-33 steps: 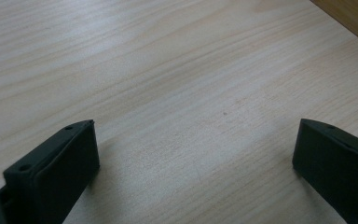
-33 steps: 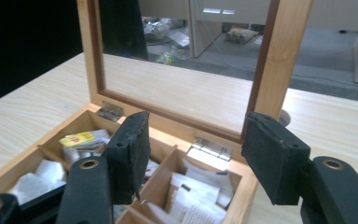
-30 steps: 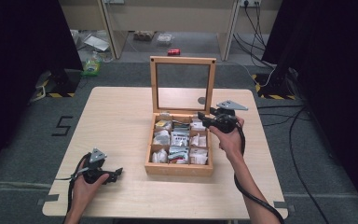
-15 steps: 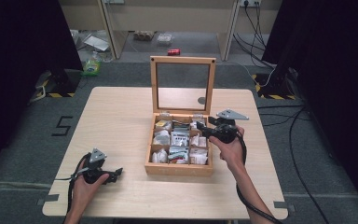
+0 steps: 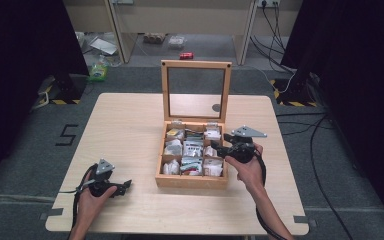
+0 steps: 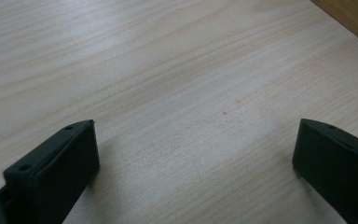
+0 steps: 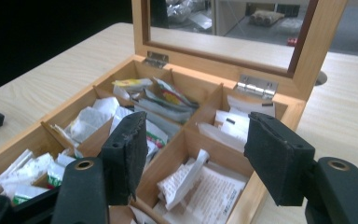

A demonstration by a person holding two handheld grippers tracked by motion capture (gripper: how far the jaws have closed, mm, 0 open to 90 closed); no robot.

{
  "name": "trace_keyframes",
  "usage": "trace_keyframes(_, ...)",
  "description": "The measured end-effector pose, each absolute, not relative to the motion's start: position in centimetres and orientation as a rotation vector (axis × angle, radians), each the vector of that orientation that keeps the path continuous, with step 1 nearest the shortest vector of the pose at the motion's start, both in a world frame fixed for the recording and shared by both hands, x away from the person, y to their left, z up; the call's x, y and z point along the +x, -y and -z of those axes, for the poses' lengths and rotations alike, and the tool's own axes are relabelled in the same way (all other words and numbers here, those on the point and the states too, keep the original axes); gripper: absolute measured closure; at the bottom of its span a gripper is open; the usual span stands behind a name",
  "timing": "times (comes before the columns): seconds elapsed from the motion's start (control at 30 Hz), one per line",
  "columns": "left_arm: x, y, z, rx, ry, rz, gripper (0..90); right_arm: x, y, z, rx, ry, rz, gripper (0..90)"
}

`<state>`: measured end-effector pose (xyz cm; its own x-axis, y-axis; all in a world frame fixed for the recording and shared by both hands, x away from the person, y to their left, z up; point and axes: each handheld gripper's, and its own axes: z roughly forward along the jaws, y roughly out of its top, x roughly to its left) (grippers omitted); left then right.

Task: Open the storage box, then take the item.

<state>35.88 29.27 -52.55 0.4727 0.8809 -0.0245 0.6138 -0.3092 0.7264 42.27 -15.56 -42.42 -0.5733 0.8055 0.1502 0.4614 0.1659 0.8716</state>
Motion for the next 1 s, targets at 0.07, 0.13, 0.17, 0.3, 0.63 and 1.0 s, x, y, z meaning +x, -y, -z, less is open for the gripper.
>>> trace_keyframes(0.07,35.9,-29.3,52.5,2.04,-1.234,-0.502,0.0,42.1,15.7,42.5,1.209,-2.103,-1.376,38.8)
trace_keyframes(0.13,35.8,-29.3,52.6,2.04,-1.233,-0.501,0.0,41.8,15.8,42.7,1.208,-2.114,-1.369,38.7)
trace_keyframes(0.17,35.8,-29.3,52.5,2.045,-1.229,-0.501,0.0,41.7,15.8,42.8,1.207,-2.118,-1.364,38.6)
trace_keyframes(0.3,35.7,-29.3,52.5,2.046,-1.224,-0.498,0.0,41.1,16.1,43.1,1.204,-2.139,-1.333,38.3)
trace_keyframes(0.63,35.7,-29.3,52.5,2.046,-1.224,-0.498,0.0,40.6,16.3,43.7,1.209,-2.165,-1.315,37.7)
trace_keyframes(1.0,35.7,-29.3,52.5,2.047,-1.224,-0.496,0.0,40.4,15.9,44.0,1.208,-2.192,-1.29,37.8)
